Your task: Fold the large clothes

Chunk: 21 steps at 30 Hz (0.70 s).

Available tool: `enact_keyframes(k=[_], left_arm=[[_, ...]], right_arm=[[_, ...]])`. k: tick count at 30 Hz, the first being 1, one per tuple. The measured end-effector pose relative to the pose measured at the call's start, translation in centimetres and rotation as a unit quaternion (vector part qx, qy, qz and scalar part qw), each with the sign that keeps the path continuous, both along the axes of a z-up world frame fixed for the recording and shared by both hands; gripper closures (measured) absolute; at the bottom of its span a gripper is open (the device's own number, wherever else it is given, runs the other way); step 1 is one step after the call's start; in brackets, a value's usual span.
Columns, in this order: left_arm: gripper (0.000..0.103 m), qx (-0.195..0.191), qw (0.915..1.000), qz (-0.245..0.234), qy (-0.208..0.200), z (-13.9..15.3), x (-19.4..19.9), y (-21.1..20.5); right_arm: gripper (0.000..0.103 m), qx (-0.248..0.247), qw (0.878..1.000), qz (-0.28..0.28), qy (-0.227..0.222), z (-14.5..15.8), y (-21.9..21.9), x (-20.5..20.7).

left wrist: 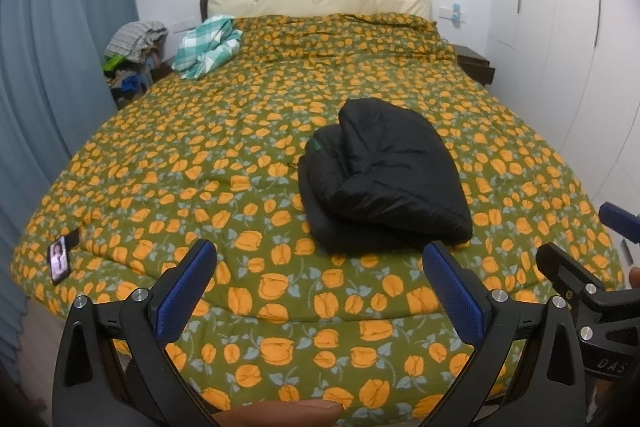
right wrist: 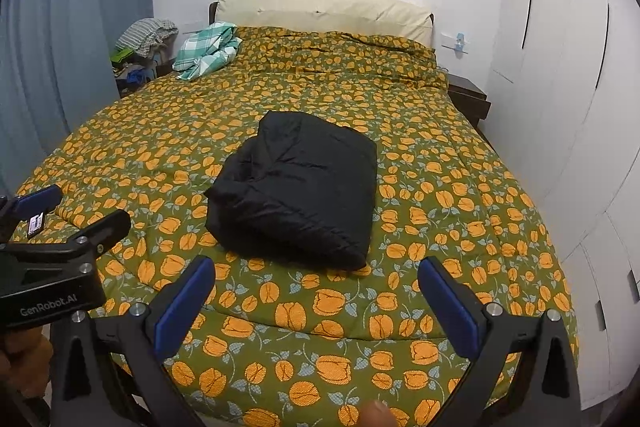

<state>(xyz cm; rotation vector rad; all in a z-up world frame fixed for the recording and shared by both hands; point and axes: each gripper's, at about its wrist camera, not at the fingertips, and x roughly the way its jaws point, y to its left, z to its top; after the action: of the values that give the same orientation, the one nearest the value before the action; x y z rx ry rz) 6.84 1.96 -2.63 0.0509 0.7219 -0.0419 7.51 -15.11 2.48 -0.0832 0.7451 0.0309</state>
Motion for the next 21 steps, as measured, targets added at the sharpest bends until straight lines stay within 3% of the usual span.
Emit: enact_keyframes(k=[21], left_arm=[[0.001,-0.002,0.9999,0.011,0.001,-0.16,-0.27,0.55]], right_arm=[[0.000,0.004,1.000,0.010,0.008,-0.20,0.52,-0.14]])
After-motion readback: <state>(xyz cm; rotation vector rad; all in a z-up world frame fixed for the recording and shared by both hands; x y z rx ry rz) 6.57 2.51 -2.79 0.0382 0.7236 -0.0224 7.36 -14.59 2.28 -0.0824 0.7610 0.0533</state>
